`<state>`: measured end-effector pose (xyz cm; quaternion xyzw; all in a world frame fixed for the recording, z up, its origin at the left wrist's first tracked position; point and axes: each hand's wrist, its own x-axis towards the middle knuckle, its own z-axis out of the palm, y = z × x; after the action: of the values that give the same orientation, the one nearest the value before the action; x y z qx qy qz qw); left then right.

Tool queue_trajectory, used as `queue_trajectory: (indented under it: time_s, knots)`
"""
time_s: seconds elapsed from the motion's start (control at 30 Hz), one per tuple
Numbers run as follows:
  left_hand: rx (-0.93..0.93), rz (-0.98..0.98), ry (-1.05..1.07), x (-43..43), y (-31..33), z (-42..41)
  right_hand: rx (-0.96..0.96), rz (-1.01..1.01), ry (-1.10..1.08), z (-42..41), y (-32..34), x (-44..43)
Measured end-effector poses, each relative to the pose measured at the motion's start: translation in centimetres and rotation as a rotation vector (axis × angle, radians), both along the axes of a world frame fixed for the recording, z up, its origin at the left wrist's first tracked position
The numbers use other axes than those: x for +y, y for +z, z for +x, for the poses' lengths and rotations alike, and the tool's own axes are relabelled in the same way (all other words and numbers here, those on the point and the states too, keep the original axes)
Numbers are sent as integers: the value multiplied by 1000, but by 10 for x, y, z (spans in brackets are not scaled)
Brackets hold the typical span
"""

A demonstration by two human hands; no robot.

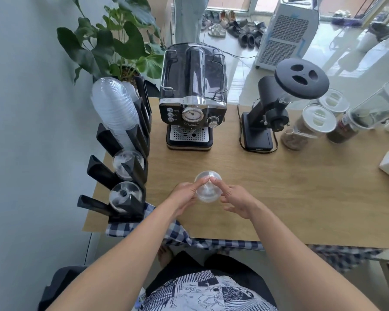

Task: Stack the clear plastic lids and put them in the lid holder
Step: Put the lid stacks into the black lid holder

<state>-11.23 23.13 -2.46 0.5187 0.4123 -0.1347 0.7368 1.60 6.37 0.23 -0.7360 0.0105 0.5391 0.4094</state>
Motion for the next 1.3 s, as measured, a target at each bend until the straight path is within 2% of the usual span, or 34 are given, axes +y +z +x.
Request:
queue_trajectory:
  time_s: [0.3, 0.57, 0.93, 1.13, 1.3]
  knots:
    - [49, 1, 13, 1, -8, 2, 12, -110, -26, -8, 0, 5]
    - [53, -7, 53, -6, -4, 4, 93, -38, -62, -2, -3, 4]
    - [57, 10, 45, -1, 17, 2, 97, 28, -66, 2, -4, 8]
    - [6, 11, -9, 15, 41, 2, 26, 72, -107, -1, 26, 18]
    - [-102, 95, -65, 40, 85, -1, -53, 116, -24, 3, 75, 37]
